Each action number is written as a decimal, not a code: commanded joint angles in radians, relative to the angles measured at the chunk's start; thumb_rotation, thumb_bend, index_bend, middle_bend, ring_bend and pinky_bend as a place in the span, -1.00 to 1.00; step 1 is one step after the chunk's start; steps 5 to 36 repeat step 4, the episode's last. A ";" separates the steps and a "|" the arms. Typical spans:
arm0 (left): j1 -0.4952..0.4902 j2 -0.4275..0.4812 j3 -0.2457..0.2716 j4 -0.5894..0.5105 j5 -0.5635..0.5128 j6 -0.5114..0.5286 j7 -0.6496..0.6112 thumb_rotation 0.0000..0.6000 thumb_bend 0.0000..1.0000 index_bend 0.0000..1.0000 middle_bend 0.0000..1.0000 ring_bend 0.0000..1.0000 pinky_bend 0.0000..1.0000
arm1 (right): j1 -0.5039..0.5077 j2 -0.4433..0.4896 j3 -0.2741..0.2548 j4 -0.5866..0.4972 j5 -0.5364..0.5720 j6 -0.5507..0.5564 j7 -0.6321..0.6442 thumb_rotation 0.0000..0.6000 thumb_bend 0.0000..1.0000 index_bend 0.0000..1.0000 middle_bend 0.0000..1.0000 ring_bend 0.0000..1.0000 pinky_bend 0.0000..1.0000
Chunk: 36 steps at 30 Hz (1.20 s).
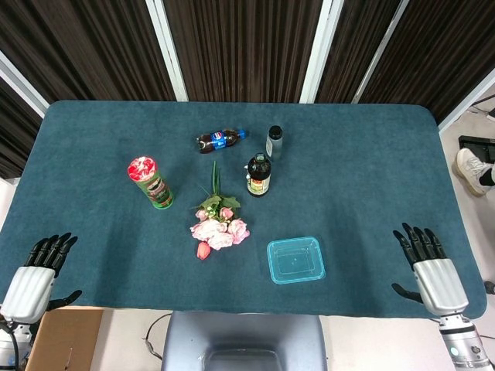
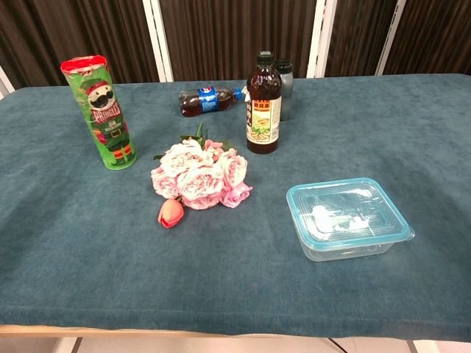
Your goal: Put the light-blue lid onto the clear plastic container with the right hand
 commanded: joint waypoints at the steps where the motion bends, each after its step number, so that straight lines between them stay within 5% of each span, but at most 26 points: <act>1: 0.000 0.000 0.001 0.000 0.005 0.001 0.000 1.00 -0.12 -1.00 -0.92 -0.92 -0.81 | -0.011 -0.001 0.012 0.003 -0.018 -0.024 -0.006 1.00 -0.53 -0.68 -0.99 -1.00 -1.00; 36: -0.001 -0.002 0.002 0.000 0.007 -0.001 0.004 1.00 -0.11 -1.00 -0.92 -0.92 -0.81 | -0.021 0.002 0.019 0.003 -0.029 -0.029 -0.004 1.00 -0.53 -0.67 -0.99 -1.00 -1.00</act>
